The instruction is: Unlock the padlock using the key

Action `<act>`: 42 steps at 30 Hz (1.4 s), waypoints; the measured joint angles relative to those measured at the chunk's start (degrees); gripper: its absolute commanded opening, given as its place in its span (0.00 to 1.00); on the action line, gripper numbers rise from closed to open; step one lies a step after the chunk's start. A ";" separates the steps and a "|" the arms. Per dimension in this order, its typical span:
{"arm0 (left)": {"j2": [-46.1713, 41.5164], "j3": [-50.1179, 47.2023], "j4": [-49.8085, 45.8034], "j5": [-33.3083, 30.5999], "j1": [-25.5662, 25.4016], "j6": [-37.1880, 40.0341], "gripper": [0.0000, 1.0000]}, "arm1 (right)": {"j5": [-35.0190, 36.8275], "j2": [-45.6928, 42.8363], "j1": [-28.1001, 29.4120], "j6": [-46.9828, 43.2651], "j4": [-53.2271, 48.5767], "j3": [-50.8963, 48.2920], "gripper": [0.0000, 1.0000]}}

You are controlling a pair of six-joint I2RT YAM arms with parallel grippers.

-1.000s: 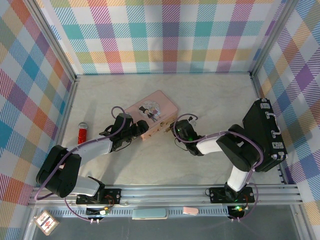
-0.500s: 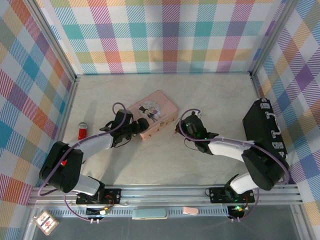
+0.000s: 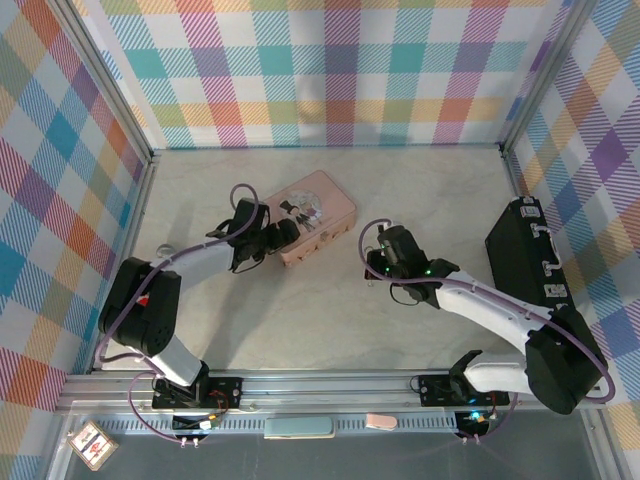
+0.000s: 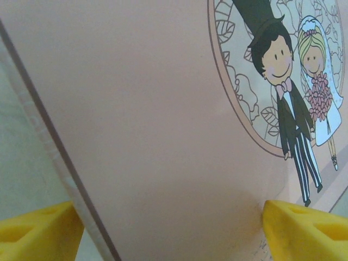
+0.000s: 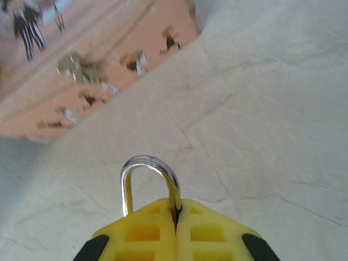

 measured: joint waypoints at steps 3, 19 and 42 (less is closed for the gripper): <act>2.29 2.95 -0.90 -0.13 0.28 0.85 0.84 | -0.13 0.00 0.00 -2.82 -3.45 0.02 0.00; 11.76 16.65 -5.79 -3.45 1.51 3.91 0.88 | 1.60 8.52 0.00 -11.61 -12.20 6.69 0.00; -38.27 -19.12 -9.31 -19.69 2.91 7.72 0.97 | 0.55 24.55 2.60 -13.73 -11.58 13.20 0.02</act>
